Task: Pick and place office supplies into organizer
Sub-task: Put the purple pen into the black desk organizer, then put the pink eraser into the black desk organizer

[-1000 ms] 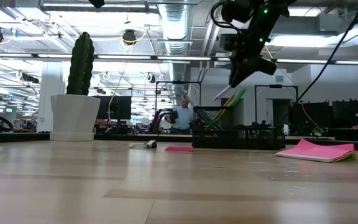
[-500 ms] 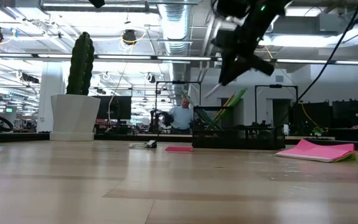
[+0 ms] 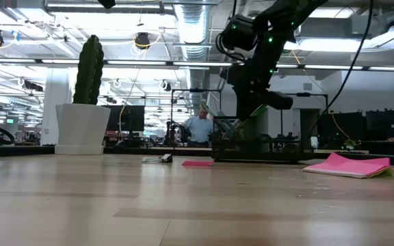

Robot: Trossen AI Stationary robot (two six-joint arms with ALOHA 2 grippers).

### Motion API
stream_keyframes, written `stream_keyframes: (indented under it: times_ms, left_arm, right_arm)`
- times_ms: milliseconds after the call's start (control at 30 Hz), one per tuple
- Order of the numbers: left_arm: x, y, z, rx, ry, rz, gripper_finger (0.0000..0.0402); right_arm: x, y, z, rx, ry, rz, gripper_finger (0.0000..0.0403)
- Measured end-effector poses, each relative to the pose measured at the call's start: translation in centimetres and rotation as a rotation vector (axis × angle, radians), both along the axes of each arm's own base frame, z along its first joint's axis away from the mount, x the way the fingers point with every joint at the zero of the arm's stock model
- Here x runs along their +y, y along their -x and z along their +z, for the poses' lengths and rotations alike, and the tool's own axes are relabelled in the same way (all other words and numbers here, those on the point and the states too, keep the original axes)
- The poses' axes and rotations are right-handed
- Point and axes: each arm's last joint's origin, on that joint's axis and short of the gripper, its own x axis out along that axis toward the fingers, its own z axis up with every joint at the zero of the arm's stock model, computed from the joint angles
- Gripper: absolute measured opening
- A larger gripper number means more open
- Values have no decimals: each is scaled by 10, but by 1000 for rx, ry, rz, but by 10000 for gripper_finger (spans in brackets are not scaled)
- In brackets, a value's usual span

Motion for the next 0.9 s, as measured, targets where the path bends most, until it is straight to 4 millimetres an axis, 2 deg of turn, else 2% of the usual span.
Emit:
stream_keyframes:
  times_ms: [133,367,633,767,900]
  left_arm:
    - [0,0,0,0,0,0,114]
    - [0,0,0,0,0,0,114]
    - [0,0,0,0,0,0,114]
    - [0,0,0,0,1,0,114]
    - [0,0,0,0,0,1,114]
  right_arm:
    - [0,-4,-2,-15,9,31,38]
    - [-2,-8,9,-29,77,9,77]
    - [-2,-10,15,-38,79,15,120]
    - [3,-13,17,-75,98,-35,134]
    - [16,-19,31,-101,157,-95,133]
